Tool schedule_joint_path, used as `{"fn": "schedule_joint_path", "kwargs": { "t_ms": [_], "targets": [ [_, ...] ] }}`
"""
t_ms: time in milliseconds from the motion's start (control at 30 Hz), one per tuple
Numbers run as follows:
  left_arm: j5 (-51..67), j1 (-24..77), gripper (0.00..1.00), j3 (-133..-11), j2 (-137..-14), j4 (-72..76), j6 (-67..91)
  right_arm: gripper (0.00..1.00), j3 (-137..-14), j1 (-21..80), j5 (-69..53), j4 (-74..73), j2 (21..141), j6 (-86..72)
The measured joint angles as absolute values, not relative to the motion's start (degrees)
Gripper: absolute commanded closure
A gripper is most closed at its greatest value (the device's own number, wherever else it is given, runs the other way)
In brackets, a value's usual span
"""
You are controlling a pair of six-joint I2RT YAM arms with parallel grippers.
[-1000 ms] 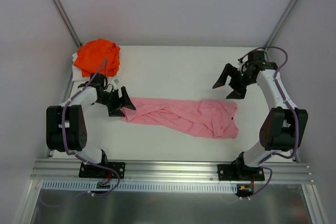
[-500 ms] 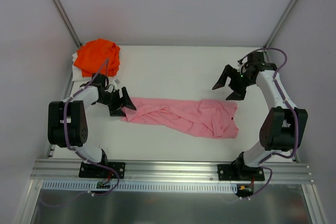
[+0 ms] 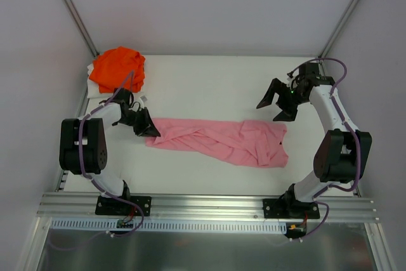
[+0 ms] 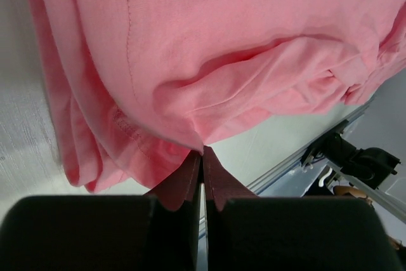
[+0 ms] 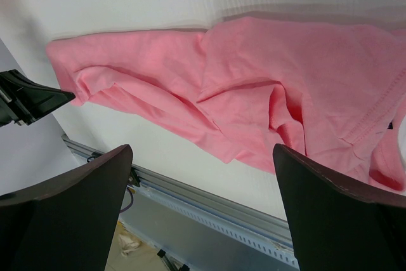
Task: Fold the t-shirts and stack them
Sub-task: Fold the other side of the tshirt into a rectangle
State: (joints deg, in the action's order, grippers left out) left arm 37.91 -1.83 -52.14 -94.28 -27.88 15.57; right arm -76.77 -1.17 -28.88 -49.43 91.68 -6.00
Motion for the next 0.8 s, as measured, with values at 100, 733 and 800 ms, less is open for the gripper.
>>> {"fn": "schedule_joint_path", "kwargs": {
  "t_ms": [100, 733, 800],
  "targets": [
    [37.9, -1.8, 1.0, -52.8, -94.3, -27.9, 15.6, 0.0, -76.8, -1.2, -28.9, -49.4, 91.7, -6.0],
    [34.2, -1.8, 1.0, -66.8, -96.4, -25.0, 17.7, 0.0, -76.8, -1.2, -28.9, -49.5, 91.7, -6.4],
    [34.2, -1.8, 1.0, -69.6, -98.0, -24.4, 18.5, 0.01, -76.8, -1.2, -28.9, -49.6, 91.7, -6.4]
  ]
}}
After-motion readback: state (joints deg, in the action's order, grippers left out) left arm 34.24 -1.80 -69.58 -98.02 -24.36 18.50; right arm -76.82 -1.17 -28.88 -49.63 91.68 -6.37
